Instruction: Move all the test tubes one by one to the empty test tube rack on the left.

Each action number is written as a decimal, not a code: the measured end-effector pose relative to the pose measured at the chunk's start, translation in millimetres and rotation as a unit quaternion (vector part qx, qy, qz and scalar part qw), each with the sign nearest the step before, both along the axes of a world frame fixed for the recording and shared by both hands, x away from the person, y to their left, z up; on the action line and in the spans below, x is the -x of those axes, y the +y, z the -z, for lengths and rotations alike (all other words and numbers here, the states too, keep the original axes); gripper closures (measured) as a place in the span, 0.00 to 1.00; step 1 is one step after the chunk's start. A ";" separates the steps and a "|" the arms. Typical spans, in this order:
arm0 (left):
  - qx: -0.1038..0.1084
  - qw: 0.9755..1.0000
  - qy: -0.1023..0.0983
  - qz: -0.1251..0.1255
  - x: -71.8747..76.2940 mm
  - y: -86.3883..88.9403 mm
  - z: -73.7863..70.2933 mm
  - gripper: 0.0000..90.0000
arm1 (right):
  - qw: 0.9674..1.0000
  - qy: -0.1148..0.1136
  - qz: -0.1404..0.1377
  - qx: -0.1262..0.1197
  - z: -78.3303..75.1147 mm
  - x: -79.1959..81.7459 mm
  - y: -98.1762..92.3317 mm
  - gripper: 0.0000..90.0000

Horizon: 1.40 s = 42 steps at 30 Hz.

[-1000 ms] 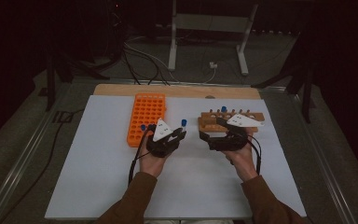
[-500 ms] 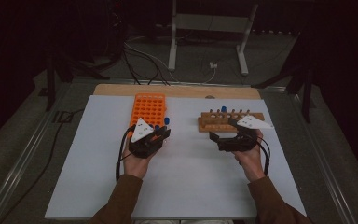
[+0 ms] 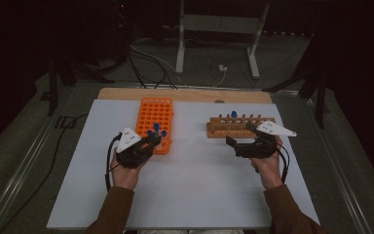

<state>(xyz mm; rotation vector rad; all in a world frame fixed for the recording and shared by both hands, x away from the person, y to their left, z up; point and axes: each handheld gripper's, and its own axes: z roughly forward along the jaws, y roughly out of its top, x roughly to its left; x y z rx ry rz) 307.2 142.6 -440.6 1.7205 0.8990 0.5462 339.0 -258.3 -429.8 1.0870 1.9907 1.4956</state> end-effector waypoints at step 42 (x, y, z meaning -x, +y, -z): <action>-0.053 0.994 0.041 -0.088 -30.5 25.2 56.1 0.87 | 1.000 0.002 -0.005 0.000 2.7 -0.4 -0.5 0.00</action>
